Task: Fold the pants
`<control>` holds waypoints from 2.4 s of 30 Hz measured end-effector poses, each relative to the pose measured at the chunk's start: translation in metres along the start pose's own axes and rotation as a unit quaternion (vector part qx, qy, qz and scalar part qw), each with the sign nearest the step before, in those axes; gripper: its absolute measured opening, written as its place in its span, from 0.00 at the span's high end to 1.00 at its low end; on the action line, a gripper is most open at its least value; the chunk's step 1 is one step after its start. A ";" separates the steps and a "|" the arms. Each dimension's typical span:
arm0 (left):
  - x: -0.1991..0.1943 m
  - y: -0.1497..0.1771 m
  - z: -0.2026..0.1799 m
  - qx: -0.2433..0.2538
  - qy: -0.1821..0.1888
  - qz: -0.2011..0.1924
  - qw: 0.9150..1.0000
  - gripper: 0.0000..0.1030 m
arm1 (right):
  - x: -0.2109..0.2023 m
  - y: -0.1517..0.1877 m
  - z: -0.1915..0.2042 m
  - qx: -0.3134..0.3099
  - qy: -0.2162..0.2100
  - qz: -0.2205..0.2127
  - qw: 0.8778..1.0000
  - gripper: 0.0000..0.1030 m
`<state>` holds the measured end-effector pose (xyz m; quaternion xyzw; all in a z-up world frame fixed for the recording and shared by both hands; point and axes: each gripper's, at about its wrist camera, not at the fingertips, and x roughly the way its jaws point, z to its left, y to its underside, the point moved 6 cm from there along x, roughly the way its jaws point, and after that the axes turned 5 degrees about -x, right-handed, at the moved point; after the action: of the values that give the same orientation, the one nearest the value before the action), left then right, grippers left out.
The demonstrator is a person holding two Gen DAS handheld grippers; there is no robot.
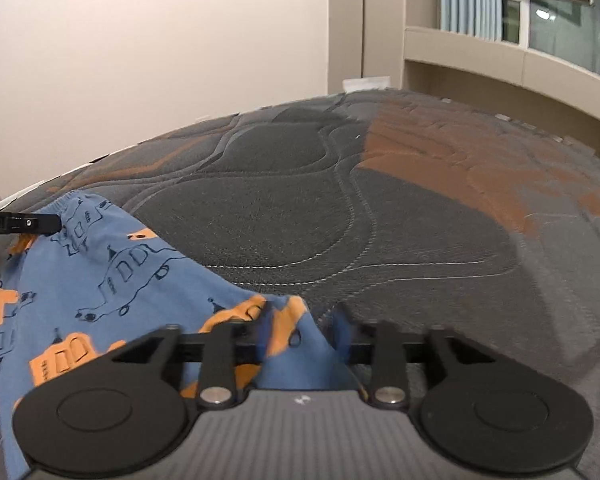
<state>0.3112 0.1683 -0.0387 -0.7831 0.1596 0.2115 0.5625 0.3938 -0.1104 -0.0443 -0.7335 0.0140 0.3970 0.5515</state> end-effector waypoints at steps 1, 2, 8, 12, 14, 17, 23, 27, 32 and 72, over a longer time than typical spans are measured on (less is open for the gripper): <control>-0.007 0.000 -0.004 0.010 -0.009 -0.011 1.000 0.30 | -0.013 0.004 0.002 -0.003 -0.004 -0.009 1.000 0.27; -0.012 0.001 -0.008 0.019 -0.016 -0.019 1.000 0.21 | -0.020 0.005 0.005 -0.006 -0.006 -0.015 1.000 0.17; -0.042 0.019 -0.066 0.097 -0.032 -0.077 0.992 0.01 | -0.091 0.055 0.029 -0.055 0.050 -0.029 0.997 0.00; -0.046 0.046 -0.110 0.138 0.003 -0.075 0.988 0.01 | -0.123 0.093 0.030 -0.089 0.134 -0.017 0.987 0.00; -0.041 0.056 -0.125 0.165 -0.004 -0.059 0.985 0.01 | -0.138 0.110 0.022 -0.076 0.162 -0.006 0.984 0.00; -0.033 0.070 -0.144 0.237 -0.035 -0.030 0.970 0.01 | -0.165 0.137 0.000 -0.030 0.203 0.003 0.979 0.00; -0.034 0.083 -0.151 0.313 -0.076 -0.017 0.947 0.00 | -0.229 0.193 -0.059 0.059 0.297 0.018 0.953 0.00; -0.041 0.081 -0.157 0.308 -0.099 -0.016 0.946 0.00 | -0.271 0.221 -0.091 0.120 0.326 -0.005 0.938 0.00; -0.053 0.083 -0.207 0.318 -0.052 -0.034 0.946 0.00 | -0.312 0.246 -0.110 0.166 0.358 -0.055 0.917 0.00; -0.031 0.139 -0.483 0.230 0.347 0.169 0.893 0.00 | -0.317 0.265 -0.094 0.328 0.262 -0.149 0.895 0.79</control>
<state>0.2900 -0.3335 -0.0020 -0.6167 0.5188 -0.0245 0.5915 0.1089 -0.4232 -0.0588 -0.5818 0.1779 0.0766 0.7899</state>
